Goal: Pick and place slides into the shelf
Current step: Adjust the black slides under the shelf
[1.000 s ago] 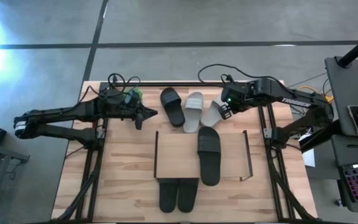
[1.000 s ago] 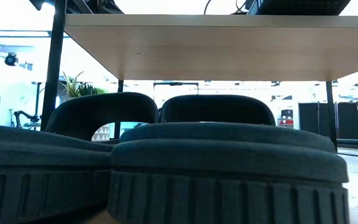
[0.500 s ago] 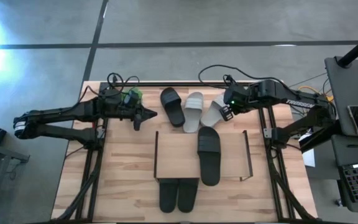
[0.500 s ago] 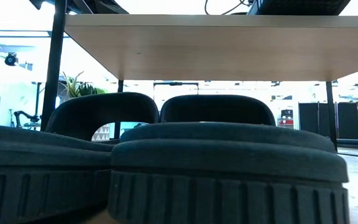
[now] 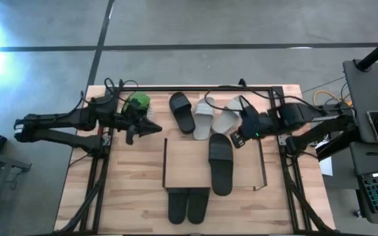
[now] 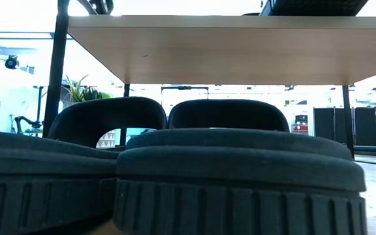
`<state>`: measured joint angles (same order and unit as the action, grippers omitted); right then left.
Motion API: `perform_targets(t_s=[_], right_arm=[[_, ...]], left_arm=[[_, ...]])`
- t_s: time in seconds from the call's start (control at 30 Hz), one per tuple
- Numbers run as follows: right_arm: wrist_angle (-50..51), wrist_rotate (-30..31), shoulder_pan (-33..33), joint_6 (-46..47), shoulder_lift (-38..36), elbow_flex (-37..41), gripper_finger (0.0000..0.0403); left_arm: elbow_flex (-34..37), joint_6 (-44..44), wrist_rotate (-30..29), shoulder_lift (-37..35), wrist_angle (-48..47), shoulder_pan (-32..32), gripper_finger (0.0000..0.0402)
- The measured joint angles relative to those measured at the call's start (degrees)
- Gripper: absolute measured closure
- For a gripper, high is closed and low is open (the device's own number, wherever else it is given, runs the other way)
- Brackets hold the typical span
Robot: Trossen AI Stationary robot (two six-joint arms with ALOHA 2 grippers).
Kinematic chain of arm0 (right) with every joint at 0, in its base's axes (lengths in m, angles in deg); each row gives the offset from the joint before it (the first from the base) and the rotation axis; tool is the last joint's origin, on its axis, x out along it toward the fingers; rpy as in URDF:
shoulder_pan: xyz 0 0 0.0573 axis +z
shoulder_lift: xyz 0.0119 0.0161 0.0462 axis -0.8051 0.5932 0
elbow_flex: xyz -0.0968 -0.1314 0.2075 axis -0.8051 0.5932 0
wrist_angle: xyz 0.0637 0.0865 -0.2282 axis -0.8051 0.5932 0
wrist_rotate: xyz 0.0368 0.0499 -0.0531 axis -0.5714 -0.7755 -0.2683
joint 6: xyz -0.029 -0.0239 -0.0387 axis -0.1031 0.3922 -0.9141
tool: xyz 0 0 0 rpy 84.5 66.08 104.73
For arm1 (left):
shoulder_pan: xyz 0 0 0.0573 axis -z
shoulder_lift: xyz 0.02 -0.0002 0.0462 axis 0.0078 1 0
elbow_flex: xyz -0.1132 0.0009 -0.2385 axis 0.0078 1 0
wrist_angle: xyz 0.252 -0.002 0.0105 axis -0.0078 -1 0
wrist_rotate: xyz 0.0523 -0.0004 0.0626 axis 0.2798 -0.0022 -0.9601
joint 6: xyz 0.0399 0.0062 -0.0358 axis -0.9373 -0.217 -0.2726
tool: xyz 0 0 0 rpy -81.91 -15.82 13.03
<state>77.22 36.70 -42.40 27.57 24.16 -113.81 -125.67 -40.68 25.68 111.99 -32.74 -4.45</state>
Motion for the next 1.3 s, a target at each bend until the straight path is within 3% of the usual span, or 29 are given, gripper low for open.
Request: perform_targets(t_s=[0.27, 0.4, 0.6, 0.73, 1.1, 1.3], right_arm=[[-4.3, 9.8, 14.5, 17.7, 0.9, -0.3, 0.0392], [-5.8, 10.1, 21.1, 22.3, 2.5, -0.3, 0.0392], [-8.5, 10.2, 32.8, 29.0, 5.6, -0.3, 0.0392], [-8.6, 11.7, 40.2, 34.5, 8.9, -0.3, 0.0392], [-6.2, 13.3, 47.2, 48.3, 16.1, -0.3, 0.0392], [-5.2, 13.5, 48.6, 56.1, 17.2, -0.3, 0.0392]], left_arm=[[-0.2, 8.7, 0.0, -0.2, -0.1, 9.5, 0.0402], [-0.2, 12.6, -8.1, 1.9, 0.2, 21.5, 0.0402], [-1.2, 16.8, -28.6, 8.2, 2.8, 40.1, 0.0402], [-2.0, 16.7, -32.5, 14.9, 12.7, 48.2, 0.0402], [-7.6, 22.4, -32.6, 34.0, 16.2, 53.1, 0.0402], [-10.7, 27.9, -32.2, 42.6, 9.9, 55.0, 0.0402]])
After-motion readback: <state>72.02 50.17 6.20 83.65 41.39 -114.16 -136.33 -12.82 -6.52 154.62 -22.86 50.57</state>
